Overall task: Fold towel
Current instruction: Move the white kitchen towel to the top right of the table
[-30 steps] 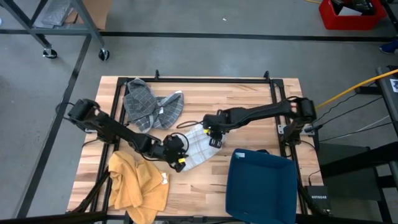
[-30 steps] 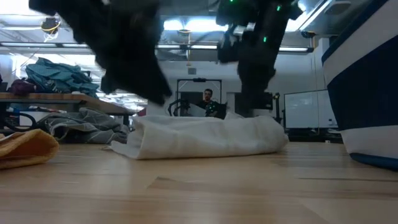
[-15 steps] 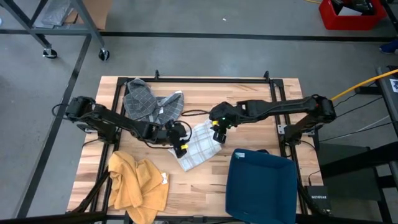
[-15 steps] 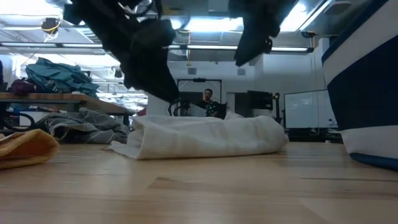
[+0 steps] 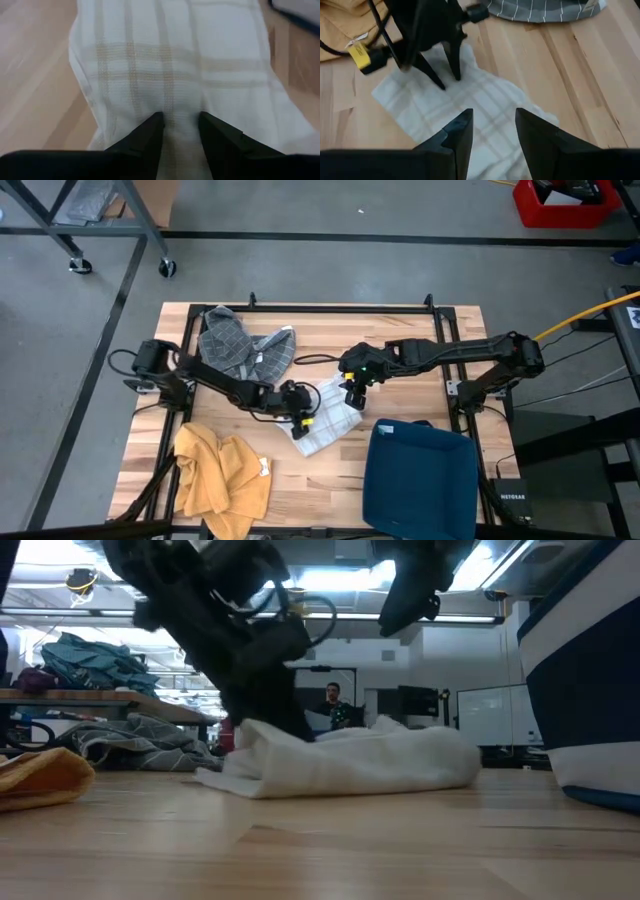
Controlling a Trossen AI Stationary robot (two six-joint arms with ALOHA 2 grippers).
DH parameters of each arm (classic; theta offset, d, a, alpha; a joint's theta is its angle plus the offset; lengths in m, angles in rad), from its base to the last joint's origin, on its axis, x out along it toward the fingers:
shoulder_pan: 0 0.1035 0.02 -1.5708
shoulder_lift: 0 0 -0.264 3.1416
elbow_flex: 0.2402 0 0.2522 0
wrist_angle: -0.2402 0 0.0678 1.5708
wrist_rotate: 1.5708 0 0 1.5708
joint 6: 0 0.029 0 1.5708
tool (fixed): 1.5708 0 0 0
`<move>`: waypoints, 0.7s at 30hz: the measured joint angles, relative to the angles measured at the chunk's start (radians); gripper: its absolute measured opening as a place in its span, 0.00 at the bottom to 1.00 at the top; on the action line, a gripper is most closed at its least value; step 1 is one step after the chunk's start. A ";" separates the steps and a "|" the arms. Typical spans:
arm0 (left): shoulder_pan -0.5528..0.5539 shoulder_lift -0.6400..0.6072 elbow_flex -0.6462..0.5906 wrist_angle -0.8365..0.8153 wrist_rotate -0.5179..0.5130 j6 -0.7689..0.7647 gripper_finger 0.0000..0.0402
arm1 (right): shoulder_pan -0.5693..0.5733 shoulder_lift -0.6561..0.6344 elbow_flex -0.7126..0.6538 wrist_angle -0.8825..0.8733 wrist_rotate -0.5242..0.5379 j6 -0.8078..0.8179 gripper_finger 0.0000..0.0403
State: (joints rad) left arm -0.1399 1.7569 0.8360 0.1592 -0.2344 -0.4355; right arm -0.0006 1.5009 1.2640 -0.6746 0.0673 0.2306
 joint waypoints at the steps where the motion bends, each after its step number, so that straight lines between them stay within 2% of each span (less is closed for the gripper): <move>1: 0.006 0.020 0.001 0.040 0.000 0.001 0.31 | 0.000 0.000 0.000 0.001 0.000 0.000 0.38; 6: 0.067 0.122 0.004 0.277 0.003 -0.001 0.31 | 0.000 0.000 0.000 0.026 0.000 0.000 0.38; 9: 0.125 0.179 0.039 0.360 0.003 0.005 0.31 | 0.000 0.000 0.000 0.044 0.000 0.000 0.38; 13: 0.205 0.254 0.134 0.382 0.004 0.048 0.31 | 0.000 0.000 0.000 0.048 0.000 -0.001 0.38; 21: 0.329 0.390 0.400 0.397 0.110 0.100 0.31 | 0.000 0.000 0.001 0.048 0.000 -0.001 0.38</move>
State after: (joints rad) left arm 0.1895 2.1464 1.2363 0.5564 -0.1248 -0.3357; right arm -0.0006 1.5013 1.2651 -0.6263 0.0673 0.2295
